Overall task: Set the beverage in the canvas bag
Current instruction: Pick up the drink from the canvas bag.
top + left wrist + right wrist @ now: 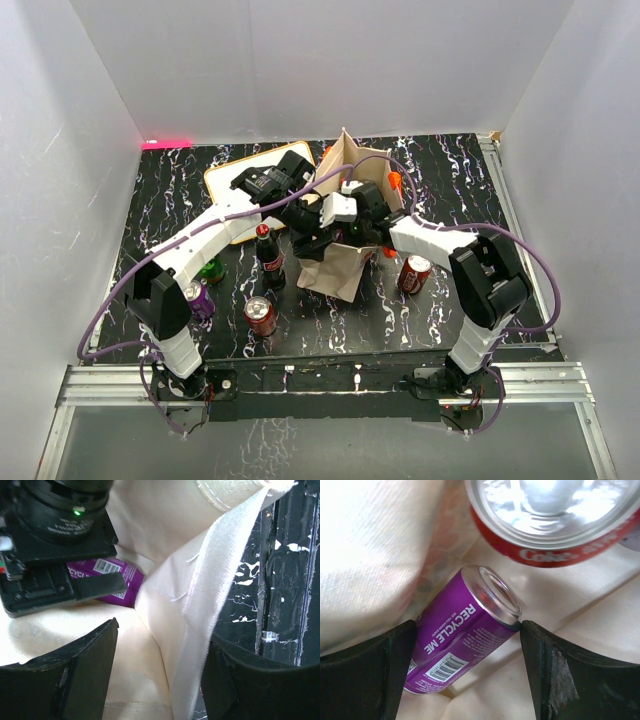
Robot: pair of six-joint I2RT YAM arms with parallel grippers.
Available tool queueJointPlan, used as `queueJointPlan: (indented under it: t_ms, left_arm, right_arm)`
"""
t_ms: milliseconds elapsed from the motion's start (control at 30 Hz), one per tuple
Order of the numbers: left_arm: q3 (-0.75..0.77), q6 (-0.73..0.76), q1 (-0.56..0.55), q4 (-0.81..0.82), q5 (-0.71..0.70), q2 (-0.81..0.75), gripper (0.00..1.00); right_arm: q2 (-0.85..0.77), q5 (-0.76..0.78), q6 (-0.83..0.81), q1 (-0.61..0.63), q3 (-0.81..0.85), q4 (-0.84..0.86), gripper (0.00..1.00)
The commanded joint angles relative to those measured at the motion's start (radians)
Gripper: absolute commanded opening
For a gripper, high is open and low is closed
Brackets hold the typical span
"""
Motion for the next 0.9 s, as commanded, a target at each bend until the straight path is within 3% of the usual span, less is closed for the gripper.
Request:
queueJointPlan:
  t_ms: [0,467,733,867]
  left_arm:
    - [-0.028,0.033,0.007,-0.049,0.024,-0.046,0.58]
    - [0.001,0.078,0.007,-0.097,0.053,-0.008,0.56]
    - [0.001,0.068,0.007,-0.081,0.057,-0.001,0.56]
    - [-0.013,0.074,0.007,-0.074,0.054,-0.009,0.57]
  right_arm:
    - [0.014,0.045,-0.090,-0.054,0.008,-0.261,0.75]
    - [0.124,-0.100,-0.050,0.001,0.050,-0.250,0.87]
    - [0.143,0.004,-0.065,0.023,-0.043,-0.172,0.87]
    - [0.156,0.012,-0.067,0.024,-0.066,-0.162,0.81]
